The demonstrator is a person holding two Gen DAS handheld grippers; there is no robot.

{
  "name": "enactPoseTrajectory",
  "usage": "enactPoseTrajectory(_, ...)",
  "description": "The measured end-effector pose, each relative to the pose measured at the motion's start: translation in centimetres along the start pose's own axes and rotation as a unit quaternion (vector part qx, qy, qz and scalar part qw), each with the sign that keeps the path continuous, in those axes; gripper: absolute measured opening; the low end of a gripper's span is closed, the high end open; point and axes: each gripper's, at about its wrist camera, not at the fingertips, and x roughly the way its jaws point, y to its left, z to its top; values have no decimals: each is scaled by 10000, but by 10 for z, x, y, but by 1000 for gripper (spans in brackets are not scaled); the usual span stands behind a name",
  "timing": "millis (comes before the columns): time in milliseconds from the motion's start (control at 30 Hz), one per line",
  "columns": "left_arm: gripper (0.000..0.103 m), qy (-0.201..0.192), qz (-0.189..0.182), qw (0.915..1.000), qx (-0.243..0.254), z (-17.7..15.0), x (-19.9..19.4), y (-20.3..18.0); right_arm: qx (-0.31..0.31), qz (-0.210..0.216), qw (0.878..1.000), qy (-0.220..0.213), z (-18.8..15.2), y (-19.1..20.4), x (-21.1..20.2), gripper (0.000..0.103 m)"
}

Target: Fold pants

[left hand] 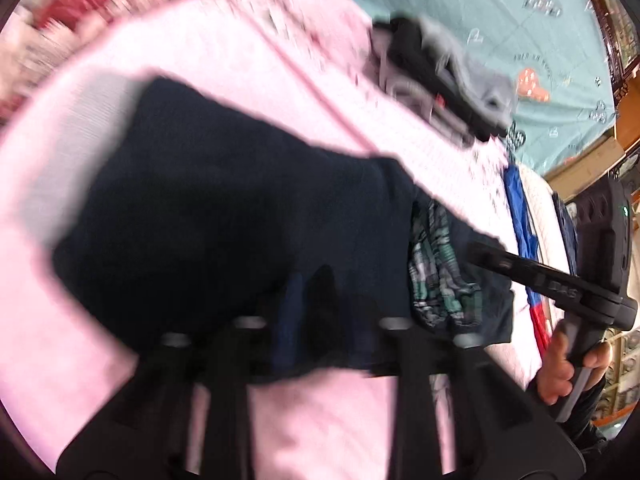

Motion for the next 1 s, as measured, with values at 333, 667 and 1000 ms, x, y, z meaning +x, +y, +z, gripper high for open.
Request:
enactPoseTrajectory(333,83,-323,292,9878,-1497,0,-72,65,312,706,9923,-967,-97,-34,-119,16)
enactPoseTrajectory(667,83,490,232,9807,-1877,0,-14,58,980,775,9866,-1049,-155,-80,-142,16)
enactPoseTrajectory(1000,79,67,550,9807,-1875,30,1,74,1222,896,9830,-1034,-165,-87,-140,16)
